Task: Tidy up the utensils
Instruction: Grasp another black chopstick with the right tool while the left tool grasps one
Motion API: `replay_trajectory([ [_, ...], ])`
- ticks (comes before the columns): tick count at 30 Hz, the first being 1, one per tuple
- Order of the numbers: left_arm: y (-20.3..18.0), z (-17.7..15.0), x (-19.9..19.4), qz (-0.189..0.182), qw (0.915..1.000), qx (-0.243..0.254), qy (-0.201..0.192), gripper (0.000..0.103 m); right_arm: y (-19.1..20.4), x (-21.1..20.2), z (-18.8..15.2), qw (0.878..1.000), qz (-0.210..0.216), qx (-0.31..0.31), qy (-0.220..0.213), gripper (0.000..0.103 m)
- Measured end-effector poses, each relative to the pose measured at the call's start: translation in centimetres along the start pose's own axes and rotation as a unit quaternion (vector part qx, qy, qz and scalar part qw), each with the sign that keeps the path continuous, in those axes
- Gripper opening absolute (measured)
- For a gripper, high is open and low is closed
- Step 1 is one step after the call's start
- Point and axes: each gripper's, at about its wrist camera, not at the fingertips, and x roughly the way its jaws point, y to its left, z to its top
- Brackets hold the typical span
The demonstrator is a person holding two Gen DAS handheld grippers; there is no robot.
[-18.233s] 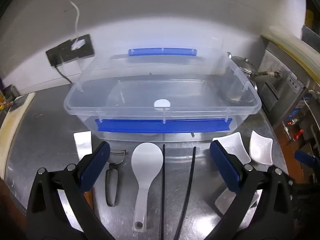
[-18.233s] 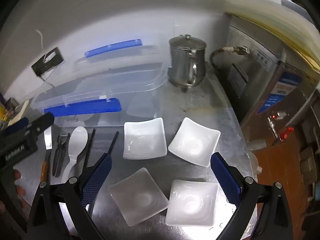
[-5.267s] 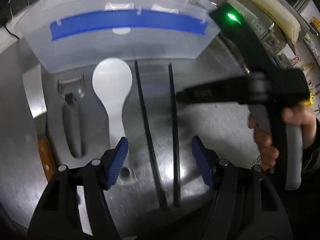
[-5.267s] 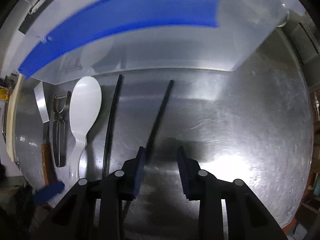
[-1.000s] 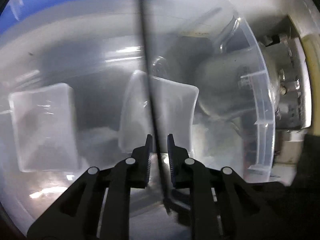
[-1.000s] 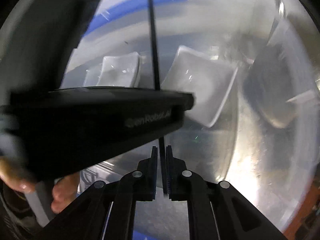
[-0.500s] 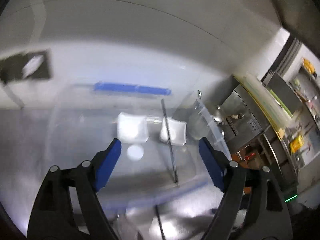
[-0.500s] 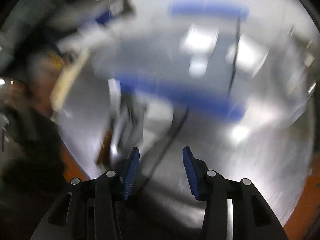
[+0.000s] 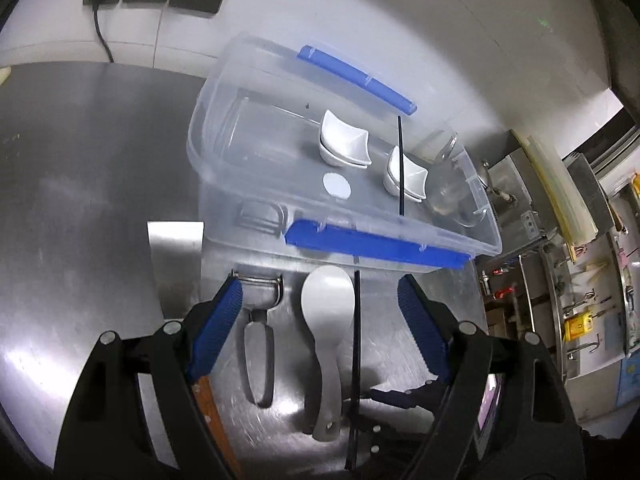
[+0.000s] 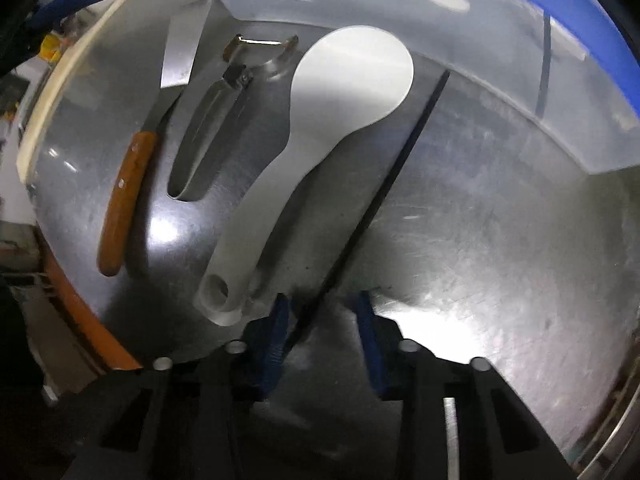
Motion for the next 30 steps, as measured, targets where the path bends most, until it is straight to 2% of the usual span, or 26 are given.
replay_trajectory([
  [2, 0.0, -0.5, 0.1, -0.008, 0.9999, 0.003, 0.007, 0.076, -0.7, 0.1, 0.3, 1.000, -0.009, 0.012, -0.005, 0.013],
  [4, -0.2, -1.0, 0.5, -0.021, 0.9996, 0.004, 0.018, 0.076, -1.3, -0.2, -0.6, 0.999, -0.003, 0.035, -0.004, 0.007],
  [8, -0.7, -2.2, 2.0, -0.064, 0.9965, -0.007, 0.053, 0.076, -4.4, -0.3, -1.5, 0.996, 0.036, 0.082, 0.003, 0.007],
  [11, -1.4, -3.6, 4.1, -0.111, 0.9886, -0.025, 0.098, 0.076, -6.9, -0.4, -2.7, 0.988, 0.095, 0.122, 0.013, 0.006],
  [14, -2.6, -5.1, 6.4, -0.139, 0.9794, -0.039, 0.141, 0.076, -9.4, -0.7, -3.9, 0.978, 0.144, 0.153, 0.012, 0.006],
  [19, -4.6, -7.6, 10.4, -0.184, 0.9550, -0.079, 0.219, 0.076, -12.1, -1.9, -6.3, 0.956, 0.227, 0.186, 0.007, 0.006],
  [24, -6.8, -9.4, 12.8, -0.160, 0.9492, -0.083, 0.258, 0.076, -12.8, -2.6, -7.8, 0.938, 0.287, 0.196, -0.001, 0.006],
  [27, -7.2, -10.4, 14.0, -0.137, 0.9466, -0.090, 0.278, 0.076, -13.1, -2.4, -8.3, 0.932, 0.309, 0.192, -0.003, 0.006],
  [28, -7.3, -10.7, 14.3, -0.130, 0.9464, -0.094, 0.281, 0.073, -13.2, -2.3, -8.4, 0.931, 0.311, 0.191, -0.003, 0.006],
  [29, -7.3, -10.9, 14.5, -0.124, 0.9464, -0.096, 0.283, 0.059, -13.1, -2.1, -8.5, 0.931, 0.313, 0.190, -0.002, 0.006],
  [30, -7.3, -11.2, 14.9, -0.114, 0.9459, -0.099, 0.287, 0.050, -13.0, -1.9, -8.8, 0.930, 0.316, 0.189, 0.001, 0.006],
])
